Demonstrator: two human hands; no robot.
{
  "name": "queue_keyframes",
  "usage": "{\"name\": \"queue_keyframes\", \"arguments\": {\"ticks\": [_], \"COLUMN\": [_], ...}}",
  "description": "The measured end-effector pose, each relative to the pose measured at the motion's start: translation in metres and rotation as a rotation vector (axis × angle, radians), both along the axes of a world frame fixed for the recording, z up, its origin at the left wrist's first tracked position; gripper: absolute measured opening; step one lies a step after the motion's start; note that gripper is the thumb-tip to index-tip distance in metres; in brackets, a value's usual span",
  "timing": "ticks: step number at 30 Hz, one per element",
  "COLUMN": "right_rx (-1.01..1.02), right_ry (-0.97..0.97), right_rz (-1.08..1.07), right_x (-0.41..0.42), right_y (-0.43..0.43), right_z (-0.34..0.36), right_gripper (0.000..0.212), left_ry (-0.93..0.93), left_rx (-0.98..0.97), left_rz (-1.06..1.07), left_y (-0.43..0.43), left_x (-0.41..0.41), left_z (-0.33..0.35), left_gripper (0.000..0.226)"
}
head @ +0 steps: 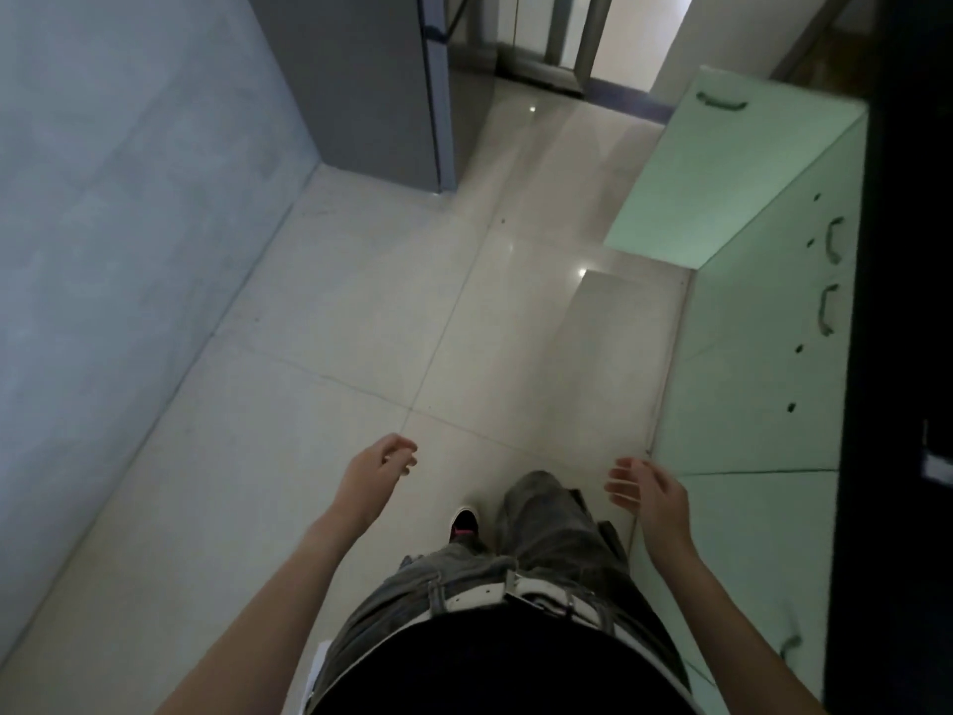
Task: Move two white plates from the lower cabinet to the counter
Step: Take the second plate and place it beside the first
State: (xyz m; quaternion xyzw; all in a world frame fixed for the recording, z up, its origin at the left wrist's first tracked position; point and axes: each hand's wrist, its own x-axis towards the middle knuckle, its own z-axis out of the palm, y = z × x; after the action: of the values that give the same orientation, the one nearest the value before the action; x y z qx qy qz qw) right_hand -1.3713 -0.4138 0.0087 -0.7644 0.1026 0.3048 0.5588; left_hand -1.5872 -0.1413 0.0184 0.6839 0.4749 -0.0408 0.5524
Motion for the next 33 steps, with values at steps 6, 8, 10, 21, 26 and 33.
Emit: {"name": "queue_keyframes", "arguments": {"ticks": [6, 8, 10, 21, 26, 33], "right_rx": [-0.023, -0.015, -0.007, 0.097, 0.058, -0.001], "right_ry": [0.016, 0.017, 0.041, -0.015, -0.017, -0.064], "right_rz": [-0.019, -0.007, 0.029, 0.219, 0.194, 0.001], "right_x": [0.099, 0.144, 0.189, 0.418, 0.509, 0.631], "right_y": [0.061, 0.096, 0.134, 0.352, 0.431, 0.501], "right_z": [-0.021, -0.027, -0.024, 0.003, -0.012, 0.005], "right_gripper": [0.026, 0.026, 0.025, 0.027, 0.027, 0.024], "left_ry": [-0.048, -0.049, -0.032, 0.053, 0.062, 0.024], "left_rx": [-0.014, -0.007, -0.012, 0.011, 0.011, 0.042], "left_rz": [0.007, 0.025, 0.075, 0.235, 0.194, -0.109], "left_y": [0.082, 0.111, 0.138, 0.3, 0.4, 0.534], "left_x": [0.118, 0.161, 0.194, 0.341, 0.443, 0.636], "left_z": [-0.016, -0.02, -0.018, -0.017, -0.038, -0.018], "left_gripper": [0.017, 0.018, 0.019, 0.022, 0.023, 0.018]}}
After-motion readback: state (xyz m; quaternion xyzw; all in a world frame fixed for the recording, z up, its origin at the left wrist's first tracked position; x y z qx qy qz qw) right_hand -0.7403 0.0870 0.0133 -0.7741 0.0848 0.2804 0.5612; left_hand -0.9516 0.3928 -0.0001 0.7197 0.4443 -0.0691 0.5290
